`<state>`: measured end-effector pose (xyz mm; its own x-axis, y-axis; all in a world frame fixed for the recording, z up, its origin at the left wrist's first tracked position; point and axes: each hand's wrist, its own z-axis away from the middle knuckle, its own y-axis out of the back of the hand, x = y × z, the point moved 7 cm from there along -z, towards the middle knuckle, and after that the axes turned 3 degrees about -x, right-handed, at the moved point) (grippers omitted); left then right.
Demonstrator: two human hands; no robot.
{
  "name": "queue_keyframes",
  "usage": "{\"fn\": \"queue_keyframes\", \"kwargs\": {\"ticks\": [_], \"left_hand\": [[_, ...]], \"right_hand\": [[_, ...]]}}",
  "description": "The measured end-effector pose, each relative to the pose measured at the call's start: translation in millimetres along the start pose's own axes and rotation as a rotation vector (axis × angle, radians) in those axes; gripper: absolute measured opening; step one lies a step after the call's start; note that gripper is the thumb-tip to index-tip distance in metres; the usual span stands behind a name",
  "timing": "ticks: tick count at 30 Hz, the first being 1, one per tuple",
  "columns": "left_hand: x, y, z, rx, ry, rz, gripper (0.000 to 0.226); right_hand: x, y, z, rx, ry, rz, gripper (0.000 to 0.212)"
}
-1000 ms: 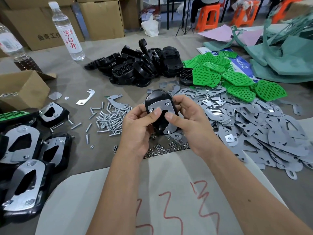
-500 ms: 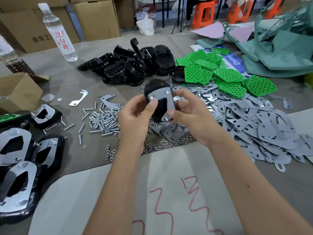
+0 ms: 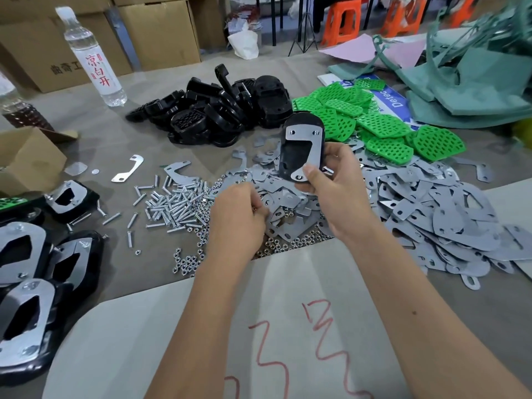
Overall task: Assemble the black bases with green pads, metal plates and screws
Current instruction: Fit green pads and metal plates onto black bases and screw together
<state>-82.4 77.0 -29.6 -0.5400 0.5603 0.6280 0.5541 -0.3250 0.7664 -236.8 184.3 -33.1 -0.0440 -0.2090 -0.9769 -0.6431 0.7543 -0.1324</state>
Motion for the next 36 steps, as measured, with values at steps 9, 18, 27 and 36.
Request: {"fn": "queue_keyframes", "kwargs": {"ticks": [9, 18, 27, 36], "left_hand": [[17.2, -4.3, 8.9, -0.105, -0.091, -0.285, 0.033], [-15.5, 13.2, -2.3, 0.053, 0.053, 0.253, 0.016], [-31.6, 3.5, -1.2, -0.042, 0.294, 1.156, 0.009], [-30.3, 4.6, 0.0, -0.008, 0.243, 0.921, 0.016]], "right_hand": [[7.2, -8.0, 3.2, -0.061, -0.091, -0.15, 0.029], [-0.9, -13.0, 6.5, -0.175, -0.115, -0.213, 0.056], [3.8, -25.6, 11.6, -0.245, -0.106, 0.056, 0.043], [-3.2, -36.2, 18.4, -0.39, -0.019, 0.077, 0.043]]}}
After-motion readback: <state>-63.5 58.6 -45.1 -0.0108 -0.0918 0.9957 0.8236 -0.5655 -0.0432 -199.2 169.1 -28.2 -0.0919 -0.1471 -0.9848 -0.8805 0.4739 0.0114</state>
